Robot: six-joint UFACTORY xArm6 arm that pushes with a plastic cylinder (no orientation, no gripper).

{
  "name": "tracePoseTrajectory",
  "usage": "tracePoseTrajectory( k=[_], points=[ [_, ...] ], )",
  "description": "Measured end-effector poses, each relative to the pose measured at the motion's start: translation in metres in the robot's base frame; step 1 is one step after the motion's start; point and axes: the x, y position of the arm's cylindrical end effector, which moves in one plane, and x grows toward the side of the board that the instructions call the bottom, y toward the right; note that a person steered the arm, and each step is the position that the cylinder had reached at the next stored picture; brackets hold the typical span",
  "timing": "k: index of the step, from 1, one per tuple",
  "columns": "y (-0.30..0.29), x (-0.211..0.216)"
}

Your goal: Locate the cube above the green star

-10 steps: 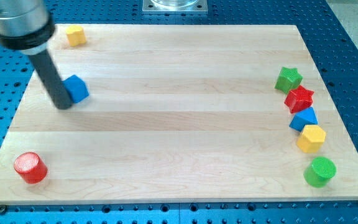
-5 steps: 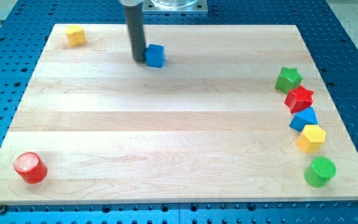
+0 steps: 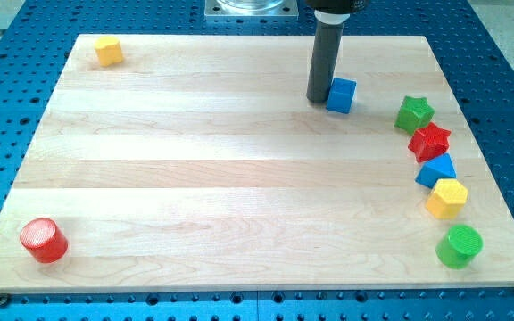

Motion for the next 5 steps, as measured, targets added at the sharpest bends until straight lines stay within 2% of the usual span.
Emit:
tracePoseTrajectory(
  k=[5],
  points=[
    [0.0056, 0.004]
  ],
)
